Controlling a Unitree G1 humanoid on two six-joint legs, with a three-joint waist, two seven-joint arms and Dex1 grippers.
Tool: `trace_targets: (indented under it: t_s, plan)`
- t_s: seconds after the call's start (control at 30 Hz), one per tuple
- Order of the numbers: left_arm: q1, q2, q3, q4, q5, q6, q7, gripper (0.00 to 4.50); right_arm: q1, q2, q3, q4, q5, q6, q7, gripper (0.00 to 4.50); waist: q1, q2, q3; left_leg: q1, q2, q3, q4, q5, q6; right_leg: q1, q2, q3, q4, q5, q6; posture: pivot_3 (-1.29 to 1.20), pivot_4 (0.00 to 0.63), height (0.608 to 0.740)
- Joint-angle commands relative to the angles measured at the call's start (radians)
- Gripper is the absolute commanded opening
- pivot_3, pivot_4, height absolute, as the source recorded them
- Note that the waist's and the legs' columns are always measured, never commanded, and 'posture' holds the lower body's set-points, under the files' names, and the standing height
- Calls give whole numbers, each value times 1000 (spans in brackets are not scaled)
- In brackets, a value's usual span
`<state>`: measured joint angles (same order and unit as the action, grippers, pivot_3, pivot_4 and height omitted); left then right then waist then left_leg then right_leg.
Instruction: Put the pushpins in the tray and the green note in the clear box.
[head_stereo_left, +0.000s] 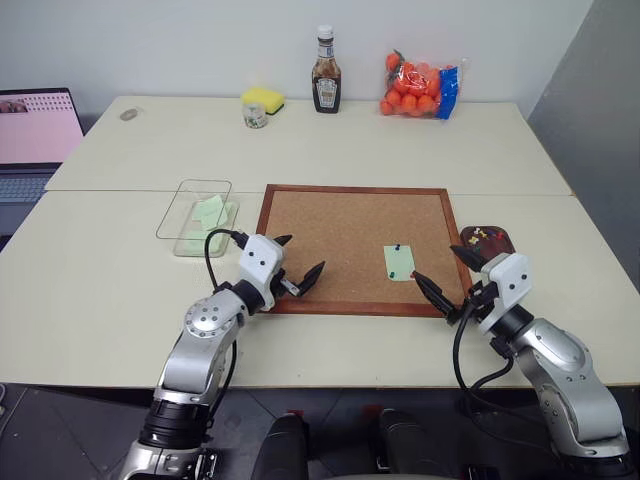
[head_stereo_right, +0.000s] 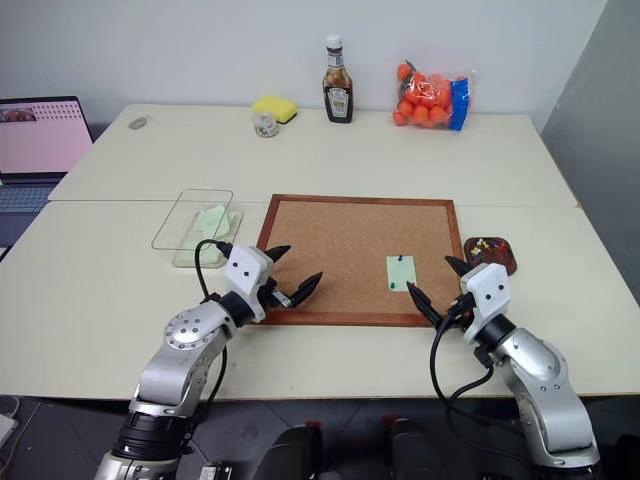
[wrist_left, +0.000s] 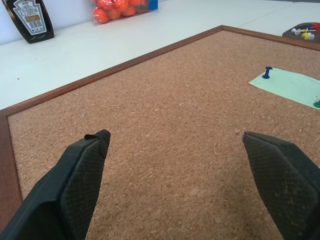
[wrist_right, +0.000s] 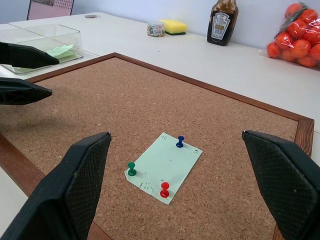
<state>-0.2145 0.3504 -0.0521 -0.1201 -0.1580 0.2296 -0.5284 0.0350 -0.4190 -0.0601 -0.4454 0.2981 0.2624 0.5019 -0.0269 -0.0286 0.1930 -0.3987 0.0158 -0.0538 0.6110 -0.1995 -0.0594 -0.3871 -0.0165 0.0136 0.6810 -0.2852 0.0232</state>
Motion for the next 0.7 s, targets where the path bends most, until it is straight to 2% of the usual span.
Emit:
trace_targets:
  t_s: [0.03, 0.33, 0.5, 0.7]
  plan:
    - [-31, -3, 26, -46, -17, -25, 9, 4500, -14, -5, -31, -32, 21, -7, 0, 4450, 0, 0, 0, 0, 0, 0, 0, 0, 0, 0, 0, 0, 0, 0, 0, 0, 150, 740]
    - [-66, 2, 34, -51, -51, 17, -11, 4500, -8, -4, -31, -30, 17, -12, -1, 4450, 0, 0, 0, 0, 0, 0, 0, 0, 0, 0, 0, 0, 0, 0, 0, 0, 150, 740]
    - [-88, 15, 53, -56, -139, 46, -87, 4500, -9, -4, -35, -37, 18, -8, -4, 4450, 0, 0, 0, 0, 0, 0, 0, 0, 0, 0, 0, 0, 0, 0, 0, 0, 150, 740]
    - [-118, 26, 54, -38, -168, 73, -113, 4500, -14, -10, -41, -58, 25, 8, -4, 4450, -1, 0, 0, 0, 0, 0, 0, 0, 0, 0, 0, 0, 0, 0, 0, 0, 150, 740]
